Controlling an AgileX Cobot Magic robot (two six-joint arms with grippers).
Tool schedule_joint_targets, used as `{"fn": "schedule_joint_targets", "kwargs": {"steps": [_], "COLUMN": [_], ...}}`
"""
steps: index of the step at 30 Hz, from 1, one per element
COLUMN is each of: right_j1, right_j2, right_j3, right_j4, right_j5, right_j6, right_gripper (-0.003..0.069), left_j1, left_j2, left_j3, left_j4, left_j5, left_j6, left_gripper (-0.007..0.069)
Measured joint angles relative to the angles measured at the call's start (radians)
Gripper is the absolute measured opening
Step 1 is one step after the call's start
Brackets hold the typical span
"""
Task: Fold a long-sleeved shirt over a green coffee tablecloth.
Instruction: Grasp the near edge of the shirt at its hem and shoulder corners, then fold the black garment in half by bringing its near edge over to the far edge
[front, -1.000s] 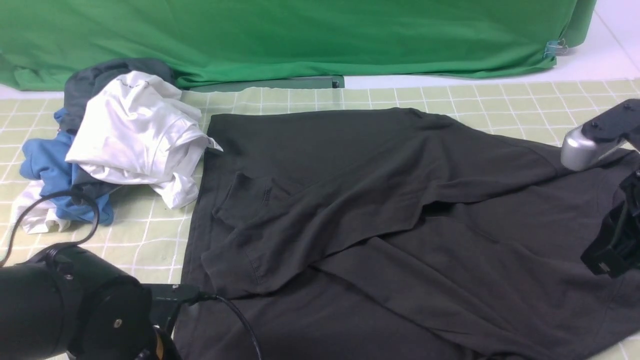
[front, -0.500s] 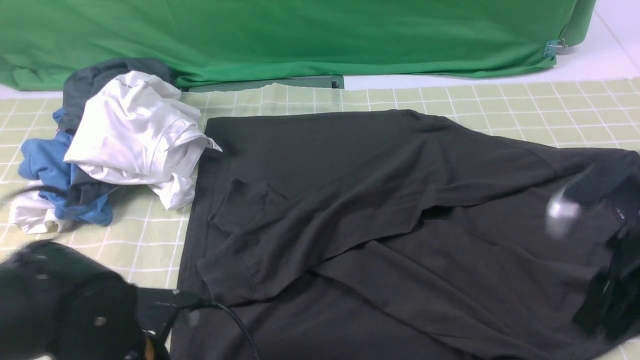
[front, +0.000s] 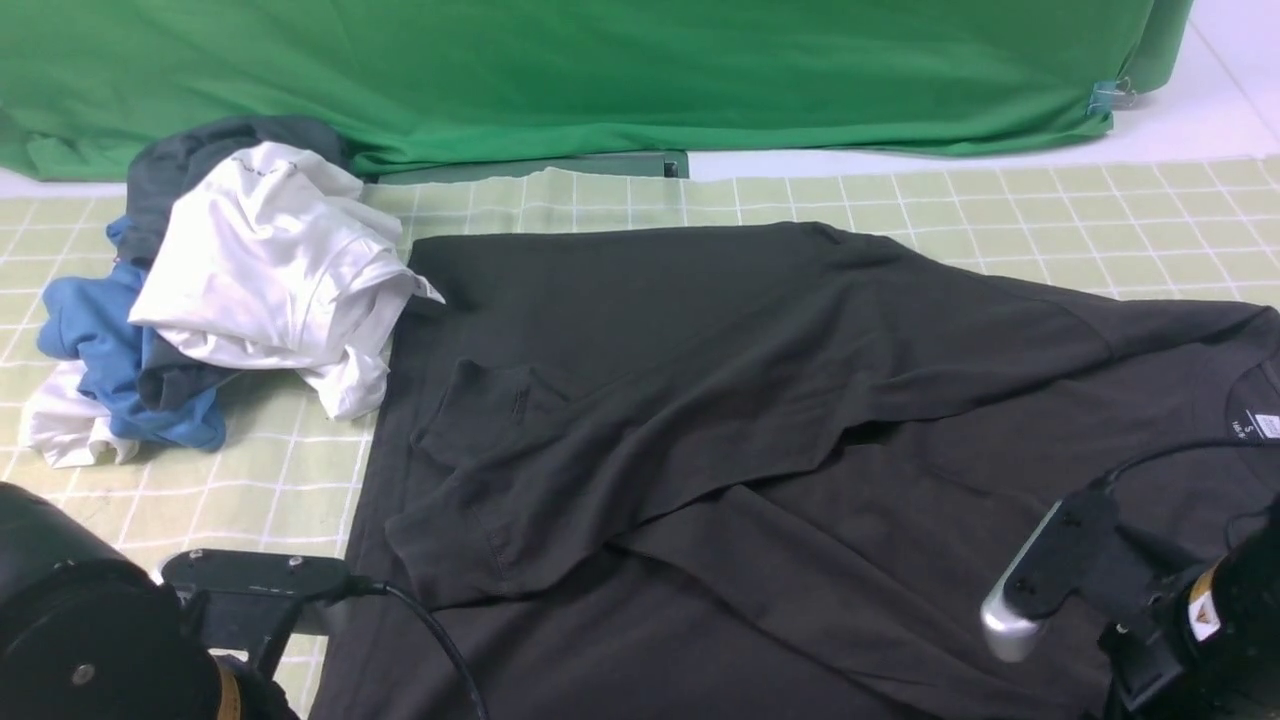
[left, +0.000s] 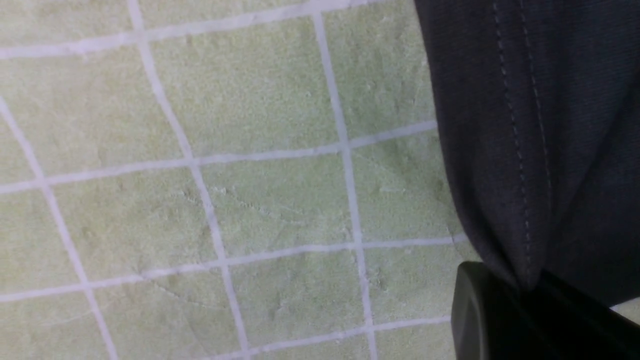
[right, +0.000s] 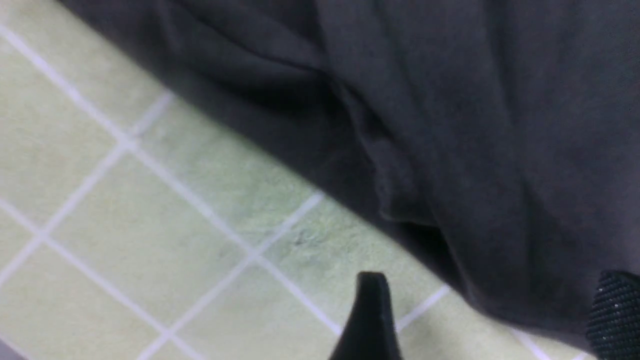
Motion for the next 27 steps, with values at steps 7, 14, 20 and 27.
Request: {"fn": "schedule_joint_targets", "kwargs": {"steps": [7, 14, 20, 27], "right_j1": [0.0, 0.0, 0.0, -0.038], "right_j2": [0.081, 0.041, -0.02, 0.023], "right_j3": [-0.017, -0.051, -0.158, -0.367], "right_j4": [-0.04, -0.06, -0.191, -0.223], "right_j5": [-0.007, 0.054, 0.094, 0.105], "right_j6": [-0.001, 0.003, 0.078, 0.048], "right_gripper": [0.0298, 0.0033, 0.0029, 0.0027], "left_j1": [0.0, 0.0, 0.107, 0.307], "left_j2": [0.0, 0.0, 0.026, 0.184], "left_j3": [0.0, -0.097, -0.269, -0.524], "left_j4": [0.0, 0.053, 0.139, 0.07], "left_j5": [-0.013, -0.005, -0.01, -0.043], "left_j6": [-0.002, -0.037, -0.048, 0.105], "left_gripper": [0.0019, 0.0019, 0.0019, 0.0019]}}
